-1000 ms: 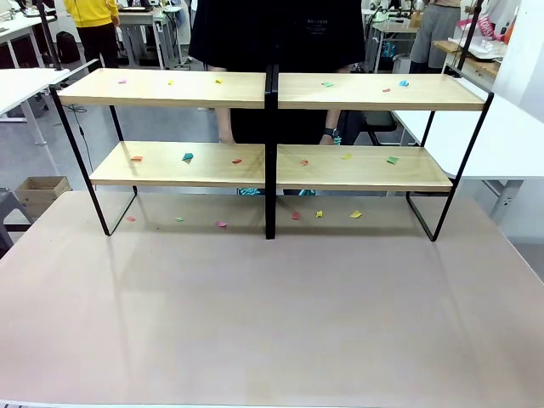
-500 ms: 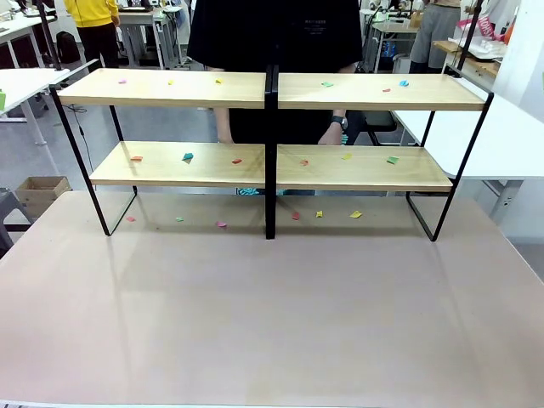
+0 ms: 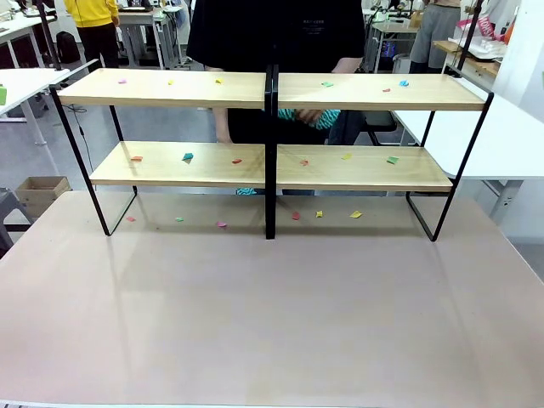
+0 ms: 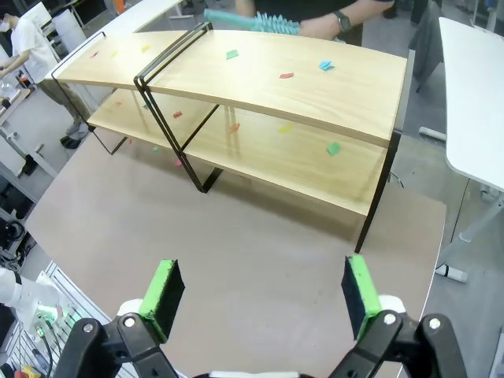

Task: Clean the shelves.
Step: Pick up the Duster when the human hands it over.

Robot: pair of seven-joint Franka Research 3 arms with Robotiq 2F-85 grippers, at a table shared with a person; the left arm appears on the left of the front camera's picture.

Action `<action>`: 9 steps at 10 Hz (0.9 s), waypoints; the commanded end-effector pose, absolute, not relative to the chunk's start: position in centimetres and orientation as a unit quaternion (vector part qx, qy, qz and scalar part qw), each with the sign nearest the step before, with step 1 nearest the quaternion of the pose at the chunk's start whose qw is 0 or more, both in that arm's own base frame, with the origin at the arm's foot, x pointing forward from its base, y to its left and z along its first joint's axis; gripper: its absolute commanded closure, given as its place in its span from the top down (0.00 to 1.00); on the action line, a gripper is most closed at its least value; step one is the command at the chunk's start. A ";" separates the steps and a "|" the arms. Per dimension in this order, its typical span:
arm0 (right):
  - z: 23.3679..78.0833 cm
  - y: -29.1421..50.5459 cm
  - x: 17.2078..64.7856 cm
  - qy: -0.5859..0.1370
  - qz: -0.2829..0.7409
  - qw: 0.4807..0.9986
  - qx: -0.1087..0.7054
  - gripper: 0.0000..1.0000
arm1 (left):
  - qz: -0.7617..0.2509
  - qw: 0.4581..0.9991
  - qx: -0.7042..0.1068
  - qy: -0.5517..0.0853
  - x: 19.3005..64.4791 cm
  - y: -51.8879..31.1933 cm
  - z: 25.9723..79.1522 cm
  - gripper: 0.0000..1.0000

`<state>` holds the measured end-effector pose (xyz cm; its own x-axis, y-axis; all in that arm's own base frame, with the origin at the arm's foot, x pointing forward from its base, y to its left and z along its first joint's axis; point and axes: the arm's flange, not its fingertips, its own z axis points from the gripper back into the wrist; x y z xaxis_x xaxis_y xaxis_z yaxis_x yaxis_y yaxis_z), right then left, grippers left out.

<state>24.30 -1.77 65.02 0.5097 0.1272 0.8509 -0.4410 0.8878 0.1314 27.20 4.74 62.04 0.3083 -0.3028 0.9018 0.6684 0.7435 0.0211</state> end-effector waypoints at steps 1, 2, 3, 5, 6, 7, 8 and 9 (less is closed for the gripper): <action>65.0 -2.1 25.0 -0.467 0.185 0.848 0.166 1.00 | -0.301 0.792 -0.180 -0.500 25.9 2.4 58.6 1.00; 64.9 -2.1 25.2 -0.463 0.178 0.852 0.165 1.00 | -0.299 0.798 -0.174 -0.493 26.2 2.4 58.4 1.00; 64.9 -1.8 24.5 -0.465 0.169 0.853 0.170 1.00 | -0.288 0.810 -0.163 -0.484 26.2 1.7 58.3 1.00; 64.9 -1.8 24.5 -0.465 0.169 0.853 0.170 1.00 | -0.310 0.789 -0.184 -0.497 27.5 4.1 61.9 1.00; 64.9 -1.8 24.5 -0.465 0.169 0.853 0.170 1.00 | -0.310 0.789 -0.184 -0.497 27.5 4.1 61.9 1.00; 64.9 -1.8 24.5 -0.465 0.169 0.853 0.170 1.00 | -0.310 0.789 -0.184 -0.497 27.5 4.1 61.9 1.00; 64.9 -1.8 24.5 -0.465 0.169 0.853 0.170 1.00 | -0.310 0.789 -0.184 -0.497 27.5 4.1 61.9 1.00; 64.9 -1.8 24.5 -0.465 0.169 0.853 0.170 1.00 | -0.310 0.789 -0.184 -0.497 27.5 4.1 61.9 1.00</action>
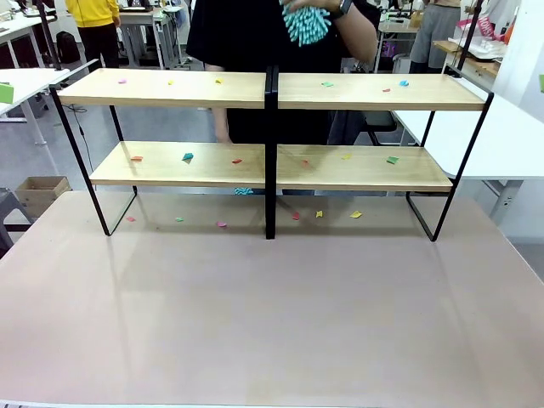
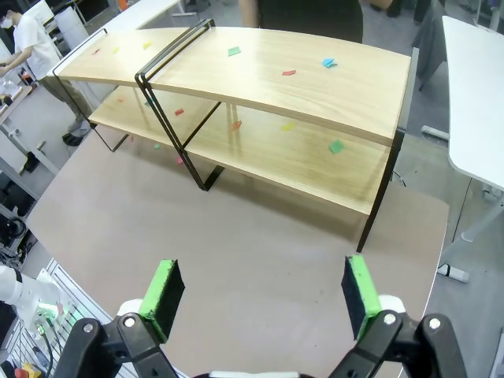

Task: Clean the shelves.
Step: Pick up the Duster when the human hands it over.

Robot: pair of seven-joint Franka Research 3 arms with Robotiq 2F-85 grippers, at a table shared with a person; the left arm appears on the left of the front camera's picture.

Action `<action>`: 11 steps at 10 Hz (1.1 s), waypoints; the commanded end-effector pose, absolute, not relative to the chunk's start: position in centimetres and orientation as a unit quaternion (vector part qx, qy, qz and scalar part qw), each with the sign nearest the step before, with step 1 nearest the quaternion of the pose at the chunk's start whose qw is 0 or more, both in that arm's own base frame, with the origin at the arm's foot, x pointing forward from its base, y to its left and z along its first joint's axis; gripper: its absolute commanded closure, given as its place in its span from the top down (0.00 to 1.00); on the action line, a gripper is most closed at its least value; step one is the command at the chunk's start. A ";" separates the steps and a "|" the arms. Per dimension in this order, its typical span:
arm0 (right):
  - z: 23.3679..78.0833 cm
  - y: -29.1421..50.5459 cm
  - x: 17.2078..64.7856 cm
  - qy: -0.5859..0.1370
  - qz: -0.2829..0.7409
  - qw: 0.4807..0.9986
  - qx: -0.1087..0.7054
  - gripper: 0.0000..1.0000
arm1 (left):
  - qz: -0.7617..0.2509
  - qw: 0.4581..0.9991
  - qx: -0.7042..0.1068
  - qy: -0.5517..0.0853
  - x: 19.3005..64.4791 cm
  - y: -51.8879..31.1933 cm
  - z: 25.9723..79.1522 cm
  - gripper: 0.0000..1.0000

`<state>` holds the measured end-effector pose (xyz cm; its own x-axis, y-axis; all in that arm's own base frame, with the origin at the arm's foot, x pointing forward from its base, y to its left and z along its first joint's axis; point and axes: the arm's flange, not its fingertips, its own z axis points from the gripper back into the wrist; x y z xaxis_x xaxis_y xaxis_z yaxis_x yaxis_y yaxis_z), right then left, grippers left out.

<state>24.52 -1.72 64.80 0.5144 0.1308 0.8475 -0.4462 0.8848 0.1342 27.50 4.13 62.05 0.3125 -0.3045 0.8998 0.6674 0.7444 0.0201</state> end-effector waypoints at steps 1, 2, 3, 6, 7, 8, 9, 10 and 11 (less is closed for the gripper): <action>64.9 -1.8 24.5 -0.465 0.169 0.853 0.170 1.00 | -0.310 0.789 -0.184 -0.497 27.5 4.1 61.9 1.00; 64.9 -1.8 24.5 -0.465 0.169 0.853 0.170 1.00 | -0.310 0.789 -0.184 -0.497 27.5 4.1 61.9 1.00; 64.9 -1.8 24.5 -0.465 0.169 0.853 0.170 1.00 | -0.310 0.789 -0.184 -0.497 27.5 4.1 61.9 1.00; 64.9 -1.8 24.5 -0.465 0.169 0.853 0.170 1.00 | -0.310 0.789 -0.184 -0.497 27.5 4.1 61.9 1.00; 64.9 -1.8 24.5 -0.465 0.169 0.853 0.170 1.00 | -0.310 0.789 -0.184 -0.497 27.5 4.1 61.9 1.00; 64.9 -1.8 24.5 -0.465 0.169 0.853 0.170 1.00 | -0.310 0.789 -0.184 -0.497 27.5 4.1 61.9 1.00; 64.9 -1.8 24.5 -0.465 0.169 0.853 0.170 1.00 | -0.310 0.789 -0.184 -0.497 27.5 4.1 61.9 1.00; 64.9 -1.8 24.5 -0.465 0.169 0.853 0.170 1.00 | -0.310 0.789 -0.184 -0.497 27.5 4.1 61.9 1.00; 64.9 -1.8 24.5 -0.465 0.169 0.853 0.170 1.00 | -0.310 0.789 -0.184 -0.497 27.5 4.1 61.9 1.00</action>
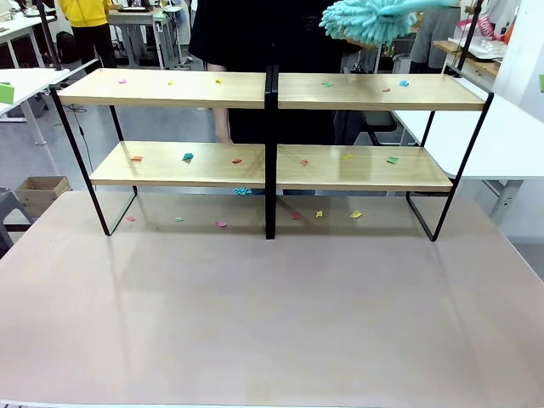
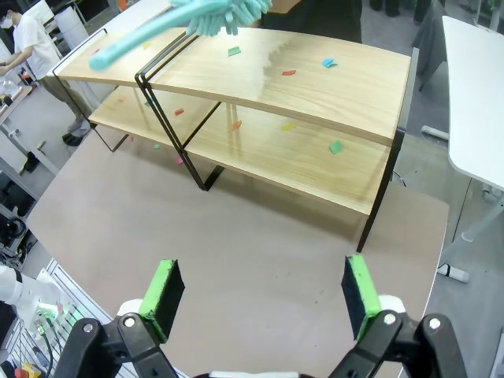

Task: Clean the shelves.
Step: Pick up the Duster when the human hands it over.

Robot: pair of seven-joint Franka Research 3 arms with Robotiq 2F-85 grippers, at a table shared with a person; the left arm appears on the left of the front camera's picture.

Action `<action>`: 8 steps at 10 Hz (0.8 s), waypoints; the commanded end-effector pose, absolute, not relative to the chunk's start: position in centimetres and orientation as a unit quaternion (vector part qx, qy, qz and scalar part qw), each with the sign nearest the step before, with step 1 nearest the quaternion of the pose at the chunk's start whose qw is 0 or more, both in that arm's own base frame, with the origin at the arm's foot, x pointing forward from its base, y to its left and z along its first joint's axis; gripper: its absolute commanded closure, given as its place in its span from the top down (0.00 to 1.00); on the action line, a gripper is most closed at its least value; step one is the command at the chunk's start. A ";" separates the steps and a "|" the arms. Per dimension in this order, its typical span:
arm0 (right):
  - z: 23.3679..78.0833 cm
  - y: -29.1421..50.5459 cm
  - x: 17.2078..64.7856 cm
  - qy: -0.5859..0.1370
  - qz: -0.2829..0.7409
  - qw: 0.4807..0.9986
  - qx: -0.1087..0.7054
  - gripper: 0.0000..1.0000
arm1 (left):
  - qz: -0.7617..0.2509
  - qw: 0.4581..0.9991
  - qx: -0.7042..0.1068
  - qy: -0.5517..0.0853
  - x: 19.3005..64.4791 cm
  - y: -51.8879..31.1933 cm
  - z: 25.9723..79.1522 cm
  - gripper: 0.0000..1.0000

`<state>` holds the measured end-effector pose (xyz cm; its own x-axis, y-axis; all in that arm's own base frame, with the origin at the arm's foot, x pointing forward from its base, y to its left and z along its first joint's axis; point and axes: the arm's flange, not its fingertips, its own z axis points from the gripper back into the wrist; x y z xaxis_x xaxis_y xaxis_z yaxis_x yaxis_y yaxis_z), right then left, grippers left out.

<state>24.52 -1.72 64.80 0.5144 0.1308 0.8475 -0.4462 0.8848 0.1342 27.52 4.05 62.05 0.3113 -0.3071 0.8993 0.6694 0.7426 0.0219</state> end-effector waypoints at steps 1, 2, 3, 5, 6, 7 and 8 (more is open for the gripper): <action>64.8 -1.7 24.5 -0.463 0.169 0.853 0.170 1.00 | -0.310 0.789 -0.184 -0.497 27.5 4.1 61.9 1.00; 65.5 -1.8 25.0 -0.446 0.163 0.860 0.187 1.00 | -0.310 0.789 -0.184 -0.497 27.5 4.1 61.9 1.00; 66.9 -2.0 25.5 -0.434 0.155 0.857 0.231 1.00 | -0.310 0.789 -0.184 -0.497 27.5 4.1 61.9 1.00; 70.6 -1.3 28.7 -0.362 -0.066 0.875 0.316 1.00 | -0.310 0.789 -0.184 -0.497 27.5 4.1 61.9 1.00; 72.1 0.2 30.3 -0.336 -0.142 0.859 0.359 1.00 | -0.310 0.789 -0.184 -0.497 27.5 4.1 61.9 1.00; 72.5 2.1 31.4 -0.322 -0.133 0.851 0.393 1.00 | -0.310 0.789 -0.184 -0.497 27.5 4.1 61.9 1.00; 71.8 3.6 30.6 -0.372 -0.063 0.894 0.241 1.00 | -0.310 0.789 -0.184 -0.497 27.5 4.1 61.9 1.00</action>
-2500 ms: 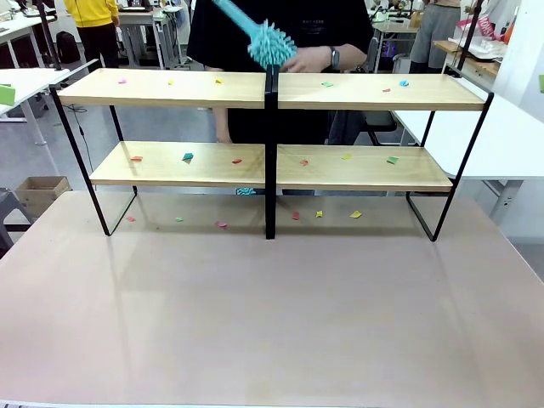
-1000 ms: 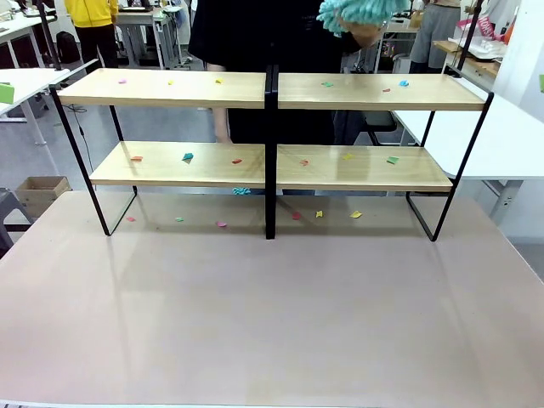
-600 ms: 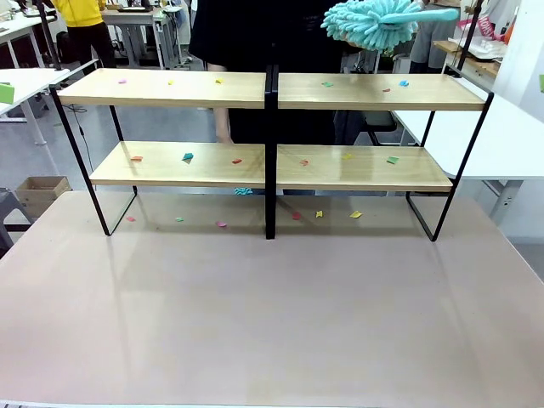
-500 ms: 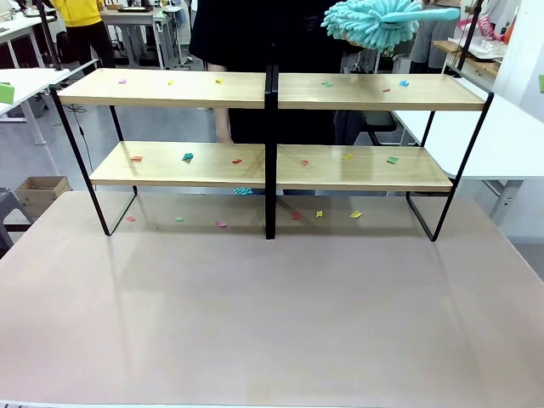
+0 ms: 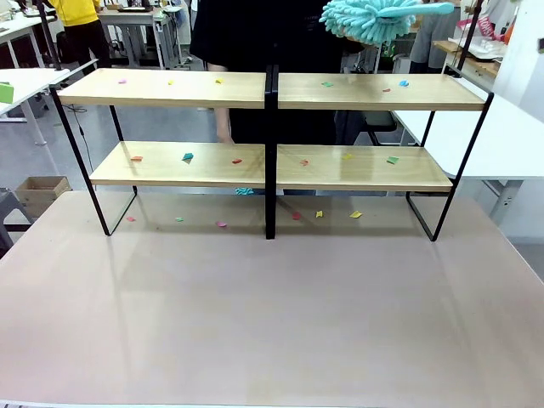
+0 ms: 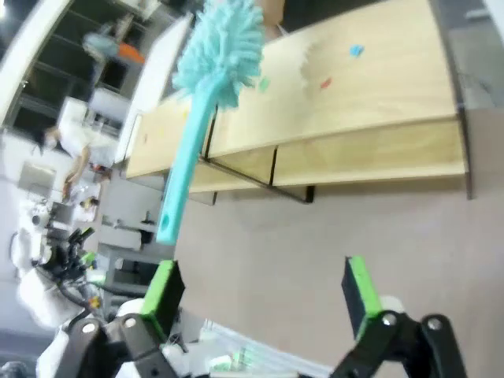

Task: Clean the shelves.
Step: Pick up the Duster when the human hands it over.

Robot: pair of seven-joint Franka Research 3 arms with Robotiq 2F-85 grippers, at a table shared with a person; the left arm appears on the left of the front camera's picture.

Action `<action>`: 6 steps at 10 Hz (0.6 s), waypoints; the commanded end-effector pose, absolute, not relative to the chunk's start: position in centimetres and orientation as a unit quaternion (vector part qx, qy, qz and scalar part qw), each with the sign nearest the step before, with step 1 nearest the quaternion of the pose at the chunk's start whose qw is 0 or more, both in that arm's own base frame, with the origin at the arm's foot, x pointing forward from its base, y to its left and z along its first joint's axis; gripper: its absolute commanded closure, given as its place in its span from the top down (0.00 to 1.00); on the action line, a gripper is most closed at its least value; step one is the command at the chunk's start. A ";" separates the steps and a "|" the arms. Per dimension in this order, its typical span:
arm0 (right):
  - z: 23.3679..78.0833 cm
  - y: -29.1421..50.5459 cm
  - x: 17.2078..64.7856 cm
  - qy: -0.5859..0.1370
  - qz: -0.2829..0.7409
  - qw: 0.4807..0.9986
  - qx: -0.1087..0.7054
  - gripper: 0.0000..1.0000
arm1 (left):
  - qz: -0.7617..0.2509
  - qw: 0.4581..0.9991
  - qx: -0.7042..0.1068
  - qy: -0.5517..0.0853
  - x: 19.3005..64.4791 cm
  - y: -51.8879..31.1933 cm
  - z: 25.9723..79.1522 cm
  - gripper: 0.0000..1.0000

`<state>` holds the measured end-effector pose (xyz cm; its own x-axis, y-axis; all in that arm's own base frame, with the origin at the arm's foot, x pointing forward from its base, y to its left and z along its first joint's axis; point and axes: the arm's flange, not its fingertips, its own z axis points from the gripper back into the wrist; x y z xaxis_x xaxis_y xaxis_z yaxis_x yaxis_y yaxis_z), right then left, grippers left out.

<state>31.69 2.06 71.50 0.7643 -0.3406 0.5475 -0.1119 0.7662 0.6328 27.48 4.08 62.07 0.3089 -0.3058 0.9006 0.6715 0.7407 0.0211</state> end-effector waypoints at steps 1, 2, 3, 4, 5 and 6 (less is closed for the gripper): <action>70.8 0.2 30.4 -0.337 -0.047 0.871 0.353 1.00 | -0.310 0.789 -0.184 -0.497 27.5 4.1 61.9 1.00; 71.5 2.1 31.7 -0.337 -0.065 0.877 0.336 1.00 | -0.310 0.789 -0.184 -0.497 27.5 4.1 61.9 1.00; 71.7 2.9 33.2 -0.308 -0.080 0.872 0.372 1.00 | -0.310 0.789 -0.184 -0.497 27.5 4.1 61.9 1.00; 71.7 4.4 35.4 -0.263 -0.095 0.867 0.413 1.00 | -0.310 0.789 -0.184 -0.497 27.5 4.1 61.9 1.00; 71.5 6.2 37.5 -0.218 -0.111 0.867 0.434 1.00 | -0.310 0.789 -0.184 -0.497 27.5 4.1 61.9 1.00; 71.2 7.5 39.4 -0.185 -0.129 0.858 0.460 1.00 | -0.310 0.789 -0.184 -0.497 27.5 4.1 61.9 1.00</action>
